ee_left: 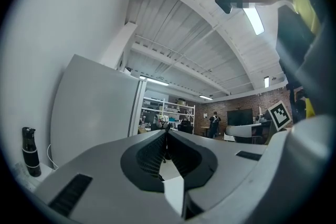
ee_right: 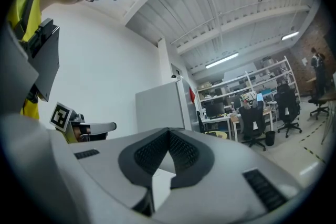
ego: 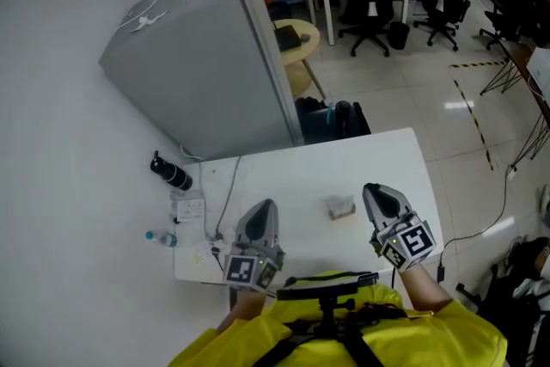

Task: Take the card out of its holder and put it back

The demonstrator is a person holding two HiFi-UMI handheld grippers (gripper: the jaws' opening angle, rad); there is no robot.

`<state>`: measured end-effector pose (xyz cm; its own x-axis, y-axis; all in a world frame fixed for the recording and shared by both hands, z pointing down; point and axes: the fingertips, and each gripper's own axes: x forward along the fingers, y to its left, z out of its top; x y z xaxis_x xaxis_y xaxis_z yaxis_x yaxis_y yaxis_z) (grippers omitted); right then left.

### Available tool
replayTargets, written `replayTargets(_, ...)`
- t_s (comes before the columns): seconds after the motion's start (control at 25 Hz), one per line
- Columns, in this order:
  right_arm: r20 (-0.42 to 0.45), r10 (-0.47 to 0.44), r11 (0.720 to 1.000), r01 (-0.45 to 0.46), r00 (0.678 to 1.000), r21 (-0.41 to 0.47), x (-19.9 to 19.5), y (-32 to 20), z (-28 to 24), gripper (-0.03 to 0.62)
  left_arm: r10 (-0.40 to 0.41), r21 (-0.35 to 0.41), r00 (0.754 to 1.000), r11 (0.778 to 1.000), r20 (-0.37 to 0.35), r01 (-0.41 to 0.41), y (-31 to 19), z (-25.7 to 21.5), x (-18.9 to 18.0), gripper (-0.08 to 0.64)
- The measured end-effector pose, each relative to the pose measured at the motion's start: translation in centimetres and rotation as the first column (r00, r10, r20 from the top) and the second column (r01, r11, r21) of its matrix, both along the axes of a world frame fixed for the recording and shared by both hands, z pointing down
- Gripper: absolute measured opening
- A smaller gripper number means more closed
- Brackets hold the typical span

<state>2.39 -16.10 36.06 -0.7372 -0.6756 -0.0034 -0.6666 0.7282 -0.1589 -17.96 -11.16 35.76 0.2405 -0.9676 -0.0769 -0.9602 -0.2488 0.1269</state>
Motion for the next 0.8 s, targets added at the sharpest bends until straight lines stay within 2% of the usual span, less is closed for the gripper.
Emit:
replayTargets(0.32, -0.031, 0.04, 0.999, -0.041, 0.999, -0.034, 0.5, 1.0, 1.9, 0.005, 0.034, -0.082, 0.999, 0.996, 0.011, -0.033, 0.3, 2.9, 0.6, 0.008)
replayTargets(0.8, -0.04, 0.069, 0.997, -0.071, 0.997, -0.043, -0.7, 1.3, 2.8, 0.005, 0.073, -0.096, 0.997, 0.993, 0.016, -0.071, -0.1, 3.9, 0.7, 0.008)
